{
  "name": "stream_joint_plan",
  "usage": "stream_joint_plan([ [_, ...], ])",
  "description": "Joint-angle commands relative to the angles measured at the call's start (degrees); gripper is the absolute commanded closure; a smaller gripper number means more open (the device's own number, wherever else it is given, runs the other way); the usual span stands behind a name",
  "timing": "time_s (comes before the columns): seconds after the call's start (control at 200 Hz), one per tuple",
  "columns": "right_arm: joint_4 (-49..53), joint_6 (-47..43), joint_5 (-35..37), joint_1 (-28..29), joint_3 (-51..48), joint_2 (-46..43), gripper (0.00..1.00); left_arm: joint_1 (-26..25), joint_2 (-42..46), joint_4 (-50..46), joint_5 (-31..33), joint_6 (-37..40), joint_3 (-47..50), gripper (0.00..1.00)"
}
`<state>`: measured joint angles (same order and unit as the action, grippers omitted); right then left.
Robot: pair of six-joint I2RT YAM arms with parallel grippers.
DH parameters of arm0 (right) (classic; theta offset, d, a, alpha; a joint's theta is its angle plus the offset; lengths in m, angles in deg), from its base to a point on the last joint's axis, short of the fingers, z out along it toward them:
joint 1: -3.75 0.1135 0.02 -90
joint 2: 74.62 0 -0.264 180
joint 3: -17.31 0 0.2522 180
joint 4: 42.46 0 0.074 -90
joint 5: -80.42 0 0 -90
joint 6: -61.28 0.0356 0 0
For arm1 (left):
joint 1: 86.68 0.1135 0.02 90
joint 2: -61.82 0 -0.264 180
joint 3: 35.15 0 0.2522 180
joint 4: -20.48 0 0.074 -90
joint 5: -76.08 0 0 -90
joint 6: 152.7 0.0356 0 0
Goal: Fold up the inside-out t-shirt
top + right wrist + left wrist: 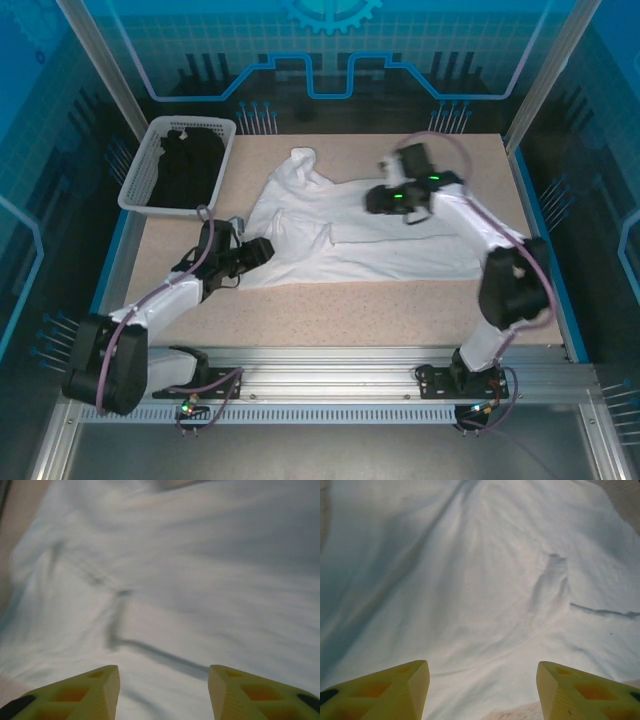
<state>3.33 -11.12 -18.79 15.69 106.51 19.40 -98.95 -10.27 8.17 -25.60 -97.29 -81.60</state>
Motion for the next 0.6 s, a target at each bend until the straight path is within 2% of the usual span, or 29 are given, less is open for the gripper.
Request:
stream_joint_plan([
  [0.0,3.8,2.1,4.6,-9.5,-10.6,-4.2,0.49,-1.2,-4.8,2.9,-2.7,0.0,-4.7,0.40],
  [0.07,3.4,2.3,5.5,-15.0,-13.9,-5.8,0.49,-1.6,-7.4,2.9,-3.0,-0.2,-6.2,0.40],
  [0.125,2.5,2.5,6.3,-17.2,-14.8,-5.4,0.50,-1.6,-9.1,2.5,-2.4,-0.3,-7.2,0.40],
  [0.325,3.7,2.4,4.4,-17.4,-13.8,2.3,0.50,-1.5,-16.2,-0.8,-1.0,0.3,-11.4,0.40],
  [0.465,9.1,0.2,8.8,-18.9,-14.5,4.4,0.51,-1.4,-17.6,-2.4,-1.4,0.5,-10.1,0.40],
  [0.595,10.7,1.7,10.6,-19.0,-17.1,4.5,0.52,-1.4,-17.6,-4.3,-1.3,1.7,-6.9,0.40],
])
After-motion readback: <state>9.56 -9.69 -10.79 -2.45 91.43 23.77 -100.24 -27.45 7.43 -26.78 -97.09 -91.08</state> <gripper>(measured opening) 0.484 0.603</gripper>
